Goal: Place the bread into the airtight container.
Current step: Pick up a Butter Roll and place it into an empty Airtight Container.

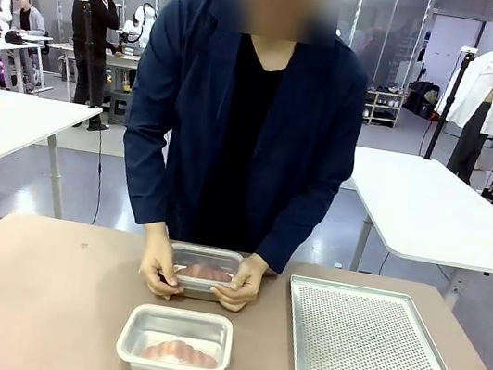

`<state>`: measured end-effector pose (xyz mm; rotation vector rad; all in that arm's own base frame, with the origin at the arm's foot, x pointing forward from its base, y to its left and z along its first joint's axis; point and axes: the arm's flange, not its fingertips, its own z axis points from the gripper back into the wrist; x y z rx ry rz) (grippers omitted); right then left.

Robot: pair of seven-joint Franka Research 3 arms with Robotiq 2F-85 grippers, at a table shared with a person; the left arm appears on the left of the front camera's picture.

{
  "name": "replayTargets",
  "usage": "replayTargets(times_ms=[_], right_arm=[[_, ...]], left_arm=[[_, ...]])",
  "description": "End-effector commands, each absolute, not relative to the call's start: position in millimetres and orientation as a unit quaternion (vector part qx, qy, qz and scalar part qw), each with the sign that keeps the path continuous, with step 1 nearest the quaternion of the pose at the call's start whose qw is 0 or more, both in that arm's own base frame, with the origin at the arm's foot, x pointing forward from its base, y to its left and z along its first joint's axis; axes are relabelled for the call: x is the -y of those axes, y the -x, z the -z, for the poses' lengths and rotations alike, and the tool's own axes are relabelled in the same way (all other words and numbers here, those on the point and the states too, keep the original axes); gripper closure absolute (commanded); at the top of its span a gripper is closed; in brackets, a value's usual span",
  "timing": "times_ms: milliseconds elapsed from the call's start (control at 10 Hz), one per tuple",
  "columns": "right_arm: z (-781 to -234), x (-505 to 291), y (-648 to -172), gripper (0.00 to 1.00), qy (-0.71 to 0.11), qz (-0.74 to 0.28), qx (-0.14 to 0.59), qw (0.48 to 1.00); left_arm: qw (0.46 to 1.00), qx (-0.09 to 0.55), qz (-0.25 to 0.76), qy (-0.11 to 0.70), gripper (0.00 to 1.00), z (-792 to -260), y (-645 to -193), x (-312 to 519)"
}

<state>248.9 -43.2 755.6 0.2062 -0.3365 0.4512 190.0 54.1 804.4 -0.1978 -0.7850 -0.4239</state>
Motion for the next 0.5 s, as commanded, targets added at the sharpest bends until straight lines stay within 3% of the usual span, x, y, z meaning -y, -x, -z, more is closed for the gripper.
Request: replayTargets(times_ms=[0, 400], right_arm=[[-755.6, 44.6, -248.3, 0.0, -0.1, -0.227, 0.166, 0.954], [-755.6, 44.6, -248.3, 0.0, -0.1, -0.227, 0.166, 0.954]], left_arm=[[0.896, 0.38, 0.209, 0.098, 0.0, -805.2, -189.8, -52.9], [0.896, 0.38, 0.209, 0.098, 0.0, -805.2, -189.8, -52.9]])
